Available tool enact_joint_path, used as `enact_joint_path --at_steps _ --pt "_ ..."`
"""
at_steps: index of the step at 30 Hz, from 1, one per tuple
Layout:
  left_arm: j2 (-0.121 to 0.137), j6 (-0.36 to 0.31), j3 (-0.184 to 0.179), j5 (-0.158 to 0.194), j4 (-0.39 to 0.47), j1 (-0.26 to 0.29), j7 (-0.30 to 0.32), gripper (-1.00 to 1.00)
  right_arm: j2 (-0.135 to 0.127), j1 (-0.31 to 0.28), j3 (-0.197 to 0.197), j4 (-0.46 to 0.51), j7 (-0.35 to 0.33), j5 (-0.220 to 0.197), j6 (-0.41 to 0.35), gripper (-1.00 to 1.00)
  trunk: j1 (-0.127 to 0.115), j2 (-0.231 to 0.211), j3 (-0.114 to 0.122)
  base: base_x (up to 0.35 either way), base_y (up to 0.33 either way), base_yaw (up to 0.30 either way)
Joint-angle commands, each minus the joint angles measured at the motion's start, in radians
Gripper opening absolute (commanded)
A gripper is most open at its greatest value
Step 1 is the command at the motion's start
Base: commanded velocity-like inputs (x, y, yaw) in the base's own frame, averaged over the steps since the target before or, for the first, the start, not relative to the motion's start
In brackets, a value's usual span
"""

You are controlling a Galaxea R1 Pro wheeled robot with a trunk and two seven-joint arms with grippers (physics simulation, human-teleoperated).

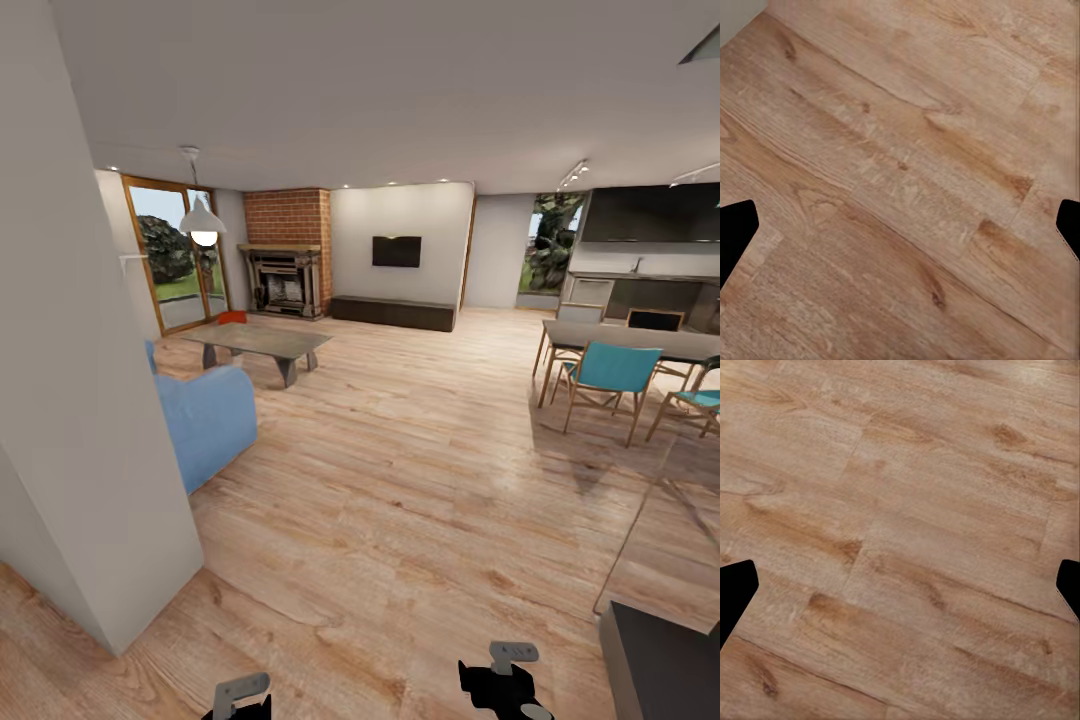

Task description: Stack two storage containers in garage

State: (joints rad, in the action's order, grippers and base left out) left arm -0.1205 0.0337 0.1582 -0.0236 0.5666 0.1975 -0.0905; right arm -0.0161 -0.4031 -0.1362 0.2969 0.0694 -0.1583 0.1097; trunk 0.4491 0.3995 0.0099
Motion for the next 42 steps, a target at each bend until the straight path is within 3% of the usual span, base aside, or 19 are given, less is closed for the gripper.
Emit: enact_joint_path --at_steps 1,42 --pt "-0.001 0.003 0.004 -0.002 -0.001 0.000 0.000 1.00 -0.001 0.000 -0.009 -0.001 0.004 -0.010 0.004 1.00 0.001 0.001 0.000 0.325 -0.132 0.000" --pt "0.001 -0.001 0.004 -0.003 -0.001 0.000 -0.002 1.00 -0.001 0.000 -0.008 -0.012 0.005 -0.008 0.005 1.00 0.001 0.001 0.000 0.325 -0.095 0.000"
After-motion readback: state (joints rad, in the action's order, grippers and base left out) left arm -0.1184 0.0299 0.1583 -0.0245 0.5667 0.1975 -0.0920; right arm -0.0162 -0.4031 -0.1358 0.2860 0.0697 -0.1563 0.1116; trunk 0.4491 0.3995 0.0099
